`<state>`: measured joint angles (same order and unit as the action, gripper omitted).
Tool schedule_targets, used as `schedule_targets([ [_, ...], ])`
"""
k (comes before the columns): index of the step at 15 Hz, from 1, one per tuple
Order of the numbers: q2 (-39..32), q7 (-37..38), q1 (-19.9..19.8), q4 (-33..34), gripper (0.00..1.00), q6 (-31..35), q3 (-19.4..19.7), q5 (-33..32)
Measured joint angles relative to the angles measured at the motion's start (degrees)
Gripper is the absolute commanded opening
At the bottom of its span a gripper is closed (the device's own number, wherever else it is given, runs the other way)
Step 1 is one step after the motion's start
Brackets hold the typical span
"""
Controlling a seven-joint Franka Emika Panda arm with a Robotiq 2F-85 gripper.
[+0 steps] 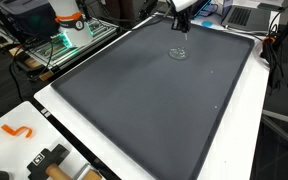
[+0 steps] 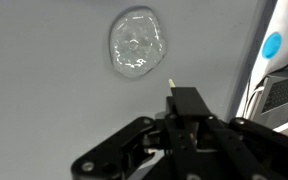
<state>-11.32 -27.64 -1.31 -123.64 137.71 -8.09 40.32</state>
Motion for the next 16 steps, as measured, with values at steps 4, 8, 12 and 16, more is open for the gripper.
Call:
schedule_targets([
  [4,0.82,-2.10,0.00,-1.63,0.03,1.00,0.03,2.32],
  [8,1.57,-3.32,0.02,-2.96,0.03,1.88,0.04,3.82],
  [12,2.13,-4.19,0.14,-3.81,0.03,2.72,0.04,4.50],
  [16,2.73,-5.03,0.23,-4.61,0.03,2.86,0.04,5.52],
])
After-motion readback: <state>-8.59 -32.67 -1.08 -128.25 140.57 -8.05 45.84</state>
